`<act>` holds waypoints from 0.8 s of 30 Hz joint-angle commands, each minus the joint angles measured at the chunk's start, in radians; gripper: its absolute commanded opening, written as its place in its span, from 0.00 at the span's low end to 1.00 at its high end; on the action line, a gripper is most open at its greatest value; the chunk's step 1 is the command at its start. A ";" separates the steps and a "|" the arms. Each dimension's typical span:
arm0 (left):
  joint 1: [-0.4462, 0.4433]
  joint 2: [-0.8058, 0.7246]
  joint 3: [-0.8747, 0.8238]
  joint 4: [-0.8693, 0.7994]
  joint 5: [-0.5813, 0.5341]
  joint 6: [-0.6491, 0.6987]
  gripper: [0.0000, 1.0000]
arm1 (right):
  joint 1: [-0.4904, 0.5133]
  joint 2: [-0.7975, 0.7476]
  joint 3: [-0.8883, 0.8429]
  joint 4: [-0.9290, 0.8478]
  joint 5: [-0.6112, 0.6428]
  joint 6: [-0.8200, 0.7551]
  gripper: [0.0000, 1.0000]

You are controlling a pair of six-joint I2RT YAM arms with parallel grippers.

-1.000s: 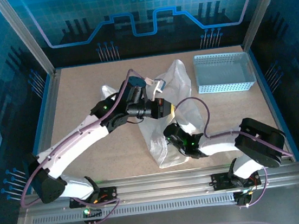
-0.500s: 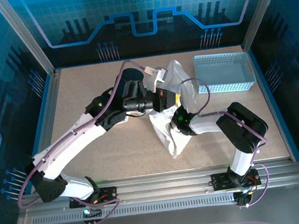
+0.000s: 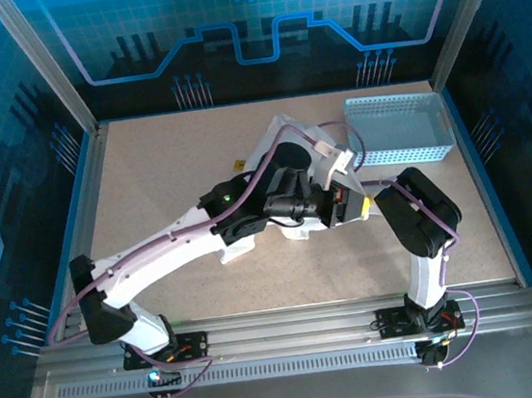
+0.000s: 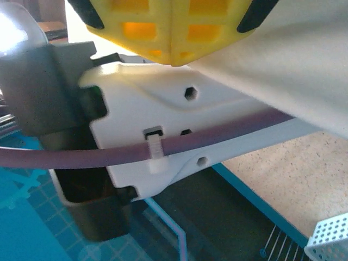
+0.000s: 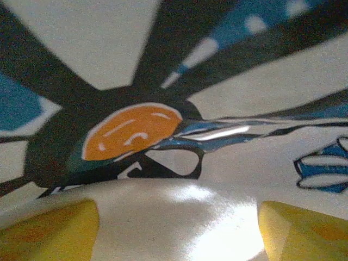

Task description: Fold the inside-out t-shirt

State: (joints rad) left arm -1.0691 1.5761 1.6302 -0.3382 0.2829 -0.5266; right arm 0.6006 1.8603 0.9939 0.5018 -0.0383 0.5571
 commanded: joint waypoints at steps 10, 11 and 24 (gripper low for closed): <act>-0.046 0.123 0.017 0.141 0.097 -0.082 0.00 | -0.058 -0.055 -0.008 0.119 -0.353 0.049 0.80; -0.065 0.147 0.048 0.133 0.099 -0.076 0.00 | -0.059 -0.042 0.015 0.104 -0.346 0.056 0.81; -0.120 0.212 0.088 0.151 0.116 -0.086 0.00 | -0.124 0.036 0.123 0.007 -0.311 0.069 0.84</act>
State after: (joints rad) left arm -1.0763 1.7100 1.7573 -0.3084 0.2749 -0.6476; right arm 0.4248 1.8538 1.1015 0.5484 -0.3492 0.6460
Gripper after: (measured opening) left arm 0.060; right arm 0.836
